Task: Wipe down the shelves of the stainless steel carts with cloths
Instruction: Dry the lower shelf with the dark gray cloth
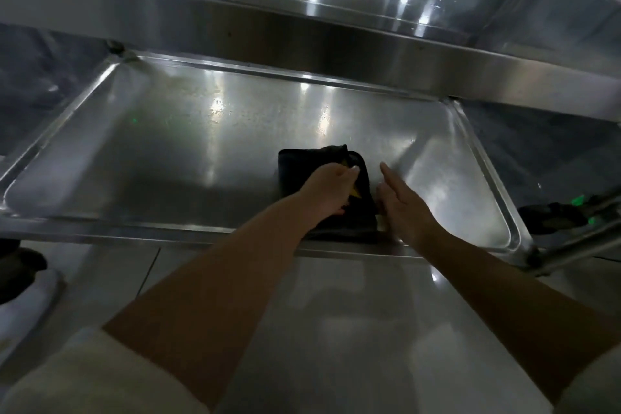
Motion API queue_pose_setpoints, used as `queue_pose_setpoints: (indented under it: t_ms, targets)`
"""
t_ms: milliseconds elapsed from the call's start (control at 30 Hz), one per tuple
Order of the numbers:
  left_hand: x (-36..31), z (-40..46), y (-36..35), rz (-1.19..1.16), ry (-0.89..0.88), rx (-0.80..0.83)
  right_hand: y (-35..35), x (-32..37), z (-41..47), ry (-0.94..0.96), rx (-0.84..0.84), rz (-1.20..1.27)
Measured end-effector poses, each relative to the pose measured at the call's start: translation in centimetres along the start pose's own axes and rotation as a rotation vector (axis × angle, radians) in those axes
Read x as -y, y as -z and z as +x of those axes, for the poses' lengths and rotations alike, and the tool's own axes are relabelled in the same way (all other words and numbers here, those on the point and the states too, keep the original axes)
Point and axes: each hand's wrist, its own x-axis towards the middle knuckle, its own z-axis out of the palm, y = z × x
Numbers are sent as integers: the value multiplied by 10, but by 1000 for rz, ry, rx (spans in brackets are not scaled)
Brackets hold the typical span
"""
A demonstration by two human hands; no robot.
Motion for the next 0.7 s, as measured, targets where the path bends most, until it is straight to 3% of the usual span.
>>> queue_pose_setpoints:
  t_ms: [100, 167, 333, 433, 567, 700]
  targets:
    - [30, -7, 24, 368, -272, -276, -9, 15, 1, 213, -47, -251]
    - [55, -10, 51, 565, -334, -397, -25, 28, 8, 338, 0, -457]
    - [111, -17, 115, 1117, 5, -437, -86, 39, 24, 472, 200, -860]
    - [137, -28, 144, 1126, 131, -442, -86, 25, 38, 412, 165, -854]
    - [146, -33, 175, 1122, -2, -481, -50, -7, 61, 120, -4, -870]
    - [159, -36, 196, 1056, 85, -604, -37, -13, 82, -110, -38, -794]
